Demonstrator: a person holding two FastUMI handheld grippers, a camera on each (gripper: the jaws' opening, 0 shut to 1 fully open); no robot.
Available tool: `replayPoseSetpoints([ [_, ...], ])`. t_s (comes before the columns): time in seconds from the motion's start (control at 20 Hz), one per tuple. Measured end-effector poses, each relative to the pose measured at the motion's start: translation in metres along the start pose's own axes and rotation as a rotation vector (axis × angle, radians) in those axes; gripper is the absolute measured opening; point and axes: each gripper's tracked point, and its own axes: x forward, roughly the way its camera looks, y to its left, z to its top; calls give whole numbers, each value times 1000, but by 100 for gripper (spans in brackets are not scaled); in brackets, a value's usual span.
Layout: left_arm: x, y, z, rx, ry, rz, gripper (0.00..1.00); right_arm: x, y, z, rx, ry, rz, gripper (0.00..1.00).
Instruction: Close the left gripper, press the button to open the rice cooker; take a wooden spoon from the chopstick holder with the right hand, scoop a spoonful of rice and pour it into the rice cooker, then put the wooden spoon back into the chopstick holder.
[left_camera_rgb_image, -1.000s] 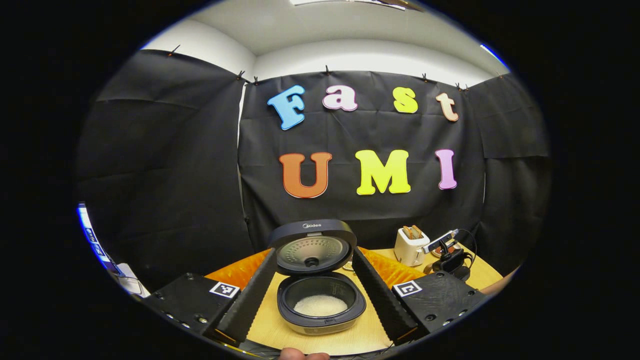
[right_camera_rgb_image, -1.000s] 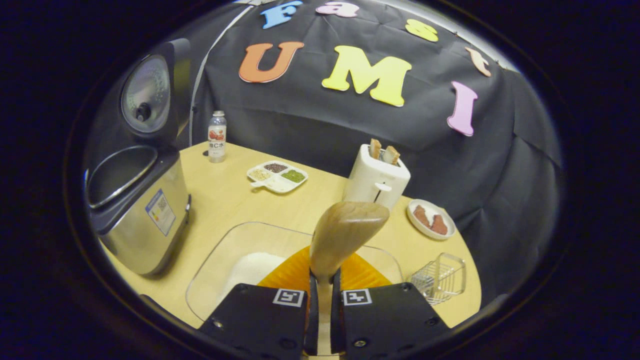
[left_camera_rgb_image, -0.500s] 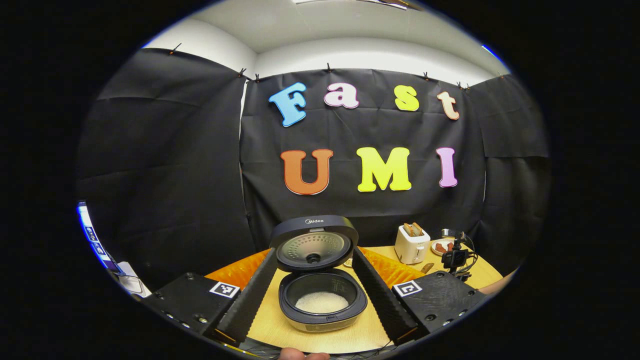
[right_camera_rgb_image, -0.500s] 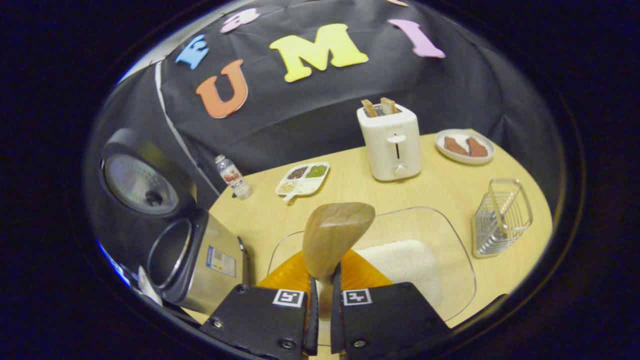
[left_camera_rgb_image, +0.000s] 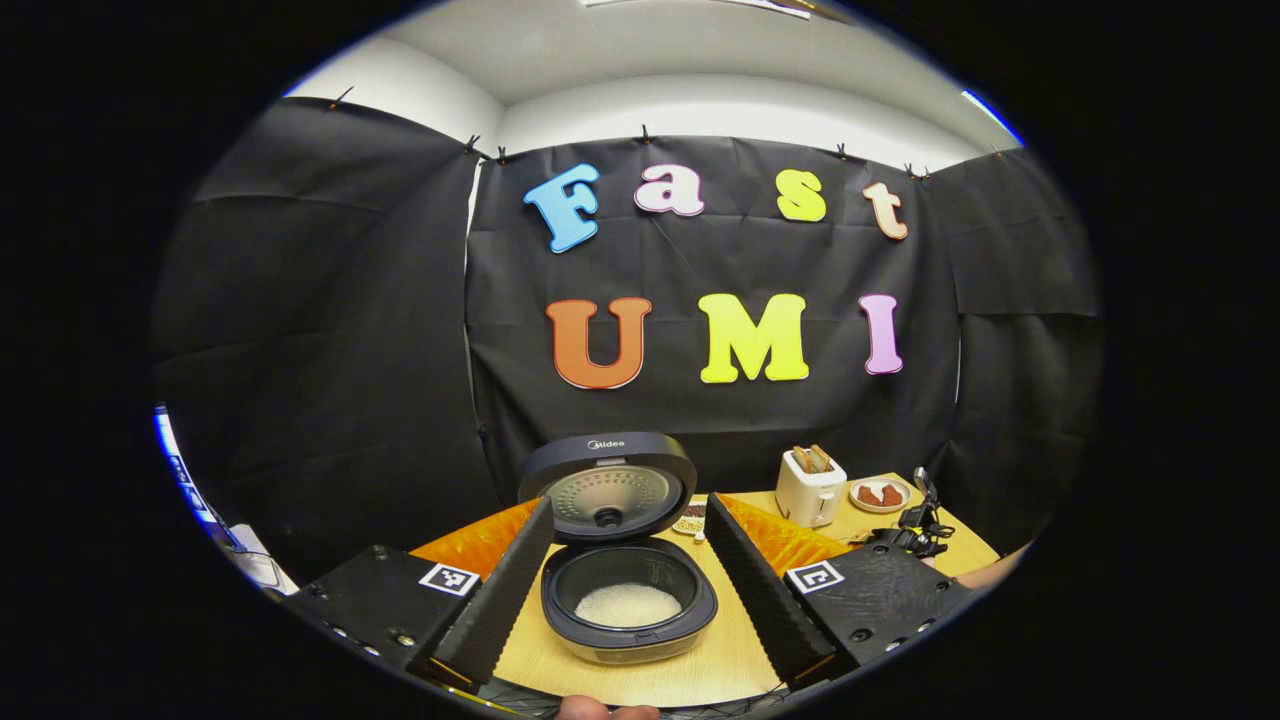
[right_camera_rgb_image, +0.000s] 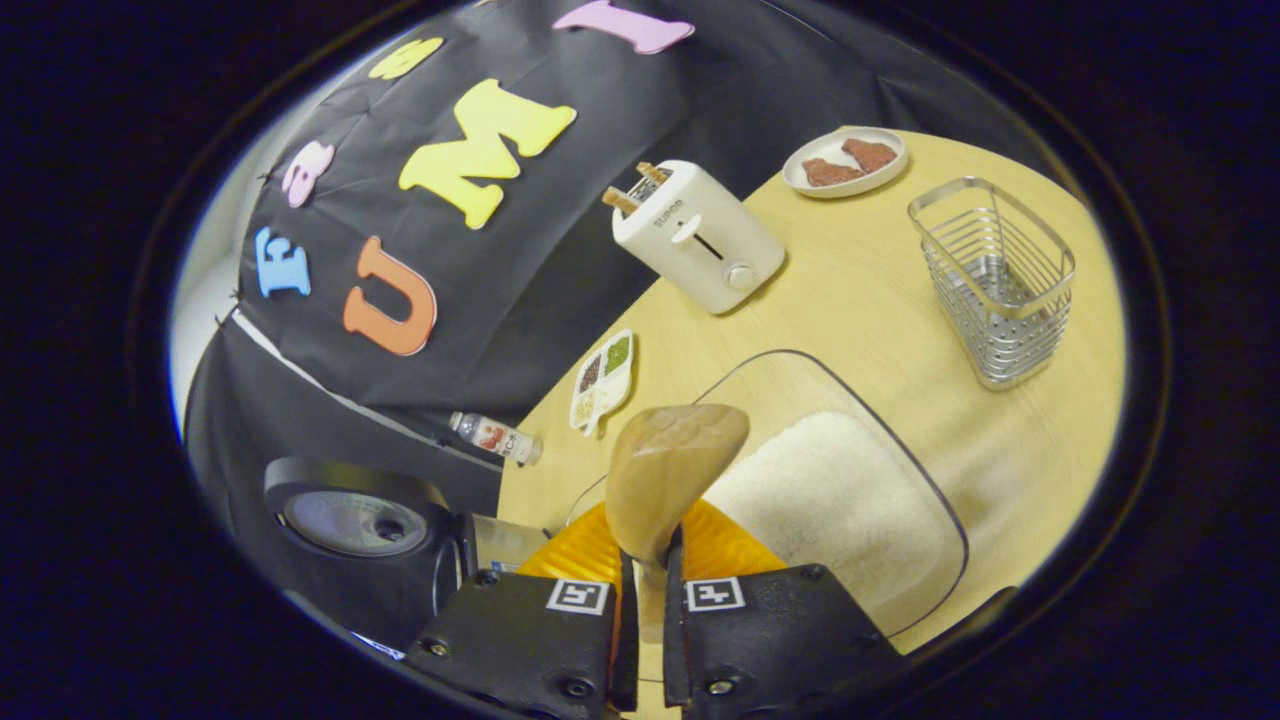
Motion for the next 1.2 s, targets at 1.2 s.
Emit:
replayPoseSetpoints([
  [1.2, -27, 21, -9, -13, -26, 64, 96, -79, 176, 41, 192, -34, 374, 14],
])
